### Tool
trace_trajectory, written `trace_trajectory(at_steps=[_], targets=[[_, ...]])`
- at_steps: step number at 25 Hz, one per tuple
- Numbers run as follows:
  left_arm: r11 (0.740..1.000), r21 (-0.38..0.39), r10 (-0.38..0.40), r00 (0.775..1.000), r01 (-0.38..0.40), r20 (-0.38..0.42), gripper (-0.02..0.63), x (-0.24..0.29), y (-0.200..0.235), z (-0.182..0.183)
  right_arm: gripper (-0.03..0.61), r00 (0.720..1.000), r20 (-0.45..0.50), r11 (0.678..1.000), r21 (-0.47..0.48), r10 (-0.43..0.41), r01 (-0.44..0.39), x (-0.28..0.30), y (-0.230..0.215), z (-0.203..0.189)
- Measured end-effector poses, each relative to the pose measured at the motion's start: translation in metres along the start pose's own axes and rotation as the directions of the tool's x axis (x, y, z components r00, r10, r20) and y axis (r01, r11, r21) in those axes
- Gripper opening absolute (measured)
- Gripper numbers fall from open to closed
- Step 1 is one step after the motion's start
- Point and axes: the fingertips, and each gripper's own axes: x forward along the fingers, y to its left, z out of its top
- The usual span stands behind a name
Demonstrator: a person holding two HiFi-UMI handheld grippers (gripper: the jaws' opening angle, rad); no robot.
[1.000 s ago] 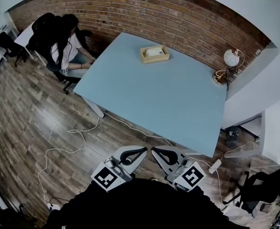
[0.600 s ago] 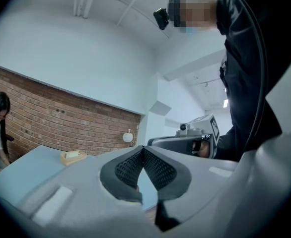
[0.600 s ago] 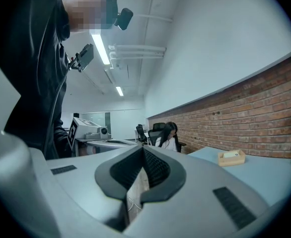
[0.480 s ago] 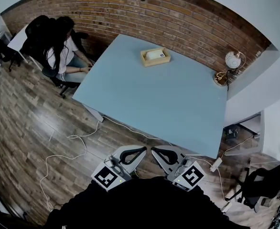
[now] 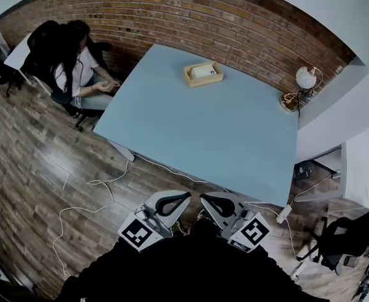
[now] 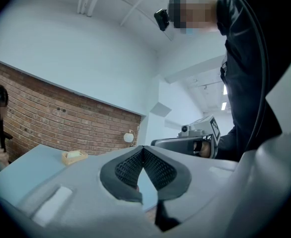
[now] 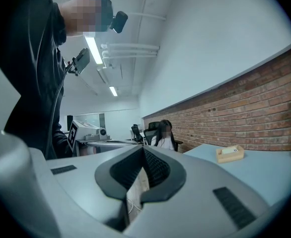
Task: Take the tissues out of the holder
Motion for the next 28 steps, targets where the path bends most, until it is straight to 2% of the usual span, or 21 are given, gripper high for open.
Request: trace_trajectory(at_steps=[13,28], targets=[[1.0,0.008,0.022,1.0,-0.022,0.0,-0.006,0.013,0.025,0.0,0.005,0.999,0.017,0.999,0.003,0.034,-0.034,0.02,-0.025,-0.001],[1.0,0.003,0.03,0.999,-0.03,-0.014,-0.006,0.079,0.078,0.009,0.005,0.998,0.025,0.998,-0.005,0.058,-0.058,0.041,-0.107,0.012]])
